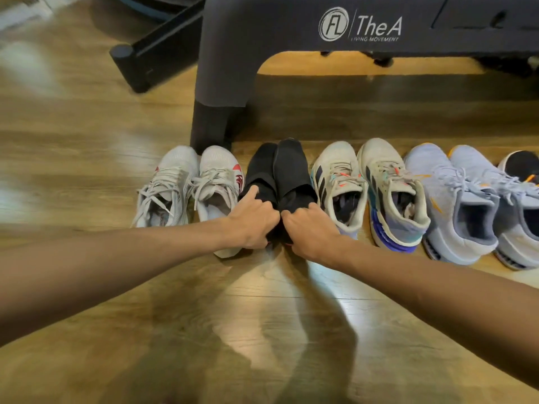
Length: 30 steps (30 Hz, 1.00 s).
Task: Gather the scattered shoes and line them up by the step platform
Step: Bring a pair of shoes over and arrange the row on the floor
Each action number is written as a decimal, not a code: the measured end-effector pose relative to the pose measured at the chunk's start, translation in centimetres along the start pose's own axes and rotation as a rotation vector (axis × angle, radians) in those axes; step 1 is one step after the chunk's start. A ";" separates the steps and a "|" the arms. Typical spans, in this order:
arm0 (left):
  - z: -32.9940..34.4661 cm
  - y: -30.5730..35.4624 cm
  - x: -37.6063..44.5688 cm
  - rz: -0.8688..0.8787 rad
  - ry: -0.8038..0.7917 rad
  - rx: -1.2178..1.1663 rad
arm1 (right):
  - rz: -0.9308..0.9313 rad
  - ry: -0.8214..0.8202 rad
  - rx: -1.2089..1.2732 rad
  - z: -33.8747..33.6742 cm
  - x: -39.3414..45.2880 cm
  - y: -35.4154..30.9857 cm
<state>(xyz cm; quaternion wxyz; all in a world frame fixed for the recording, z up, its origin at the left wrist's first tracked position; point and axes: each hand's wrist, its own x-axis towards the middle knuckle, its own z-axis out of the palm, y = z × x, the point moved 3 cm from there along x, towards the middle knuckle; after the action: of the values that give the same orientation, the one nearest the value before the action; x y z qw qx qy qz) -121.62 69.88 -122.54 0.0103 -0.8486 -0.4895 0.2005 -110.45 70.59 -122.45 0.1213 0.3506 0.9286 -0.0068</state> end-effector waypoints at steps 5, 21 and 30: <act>-0.2 -0.8 0.7 -0.031 -0.067 -0.080 | -0.008 -0.036 0.002 0.4 1.1 -0.1; 0.3 -0.5 0.2 0.000 0.058 0.008 | 0.180 -0.286 0.142 0.0 2.8 0.7; 0.6 -0.4 -0.7 -0.091 0.046 -0.100 | 0.170 -0.325 0.345 0.6 1.1 0.5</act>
<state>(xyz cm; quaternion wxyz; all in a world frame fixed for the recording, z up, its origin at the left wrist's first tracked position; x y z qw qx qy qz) -122.49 69.45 -122.81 -0.0119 -0.8294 -0.5365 0.1555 -110.80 71.62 -123.30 0.2074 0.4372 0.8493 -0.2112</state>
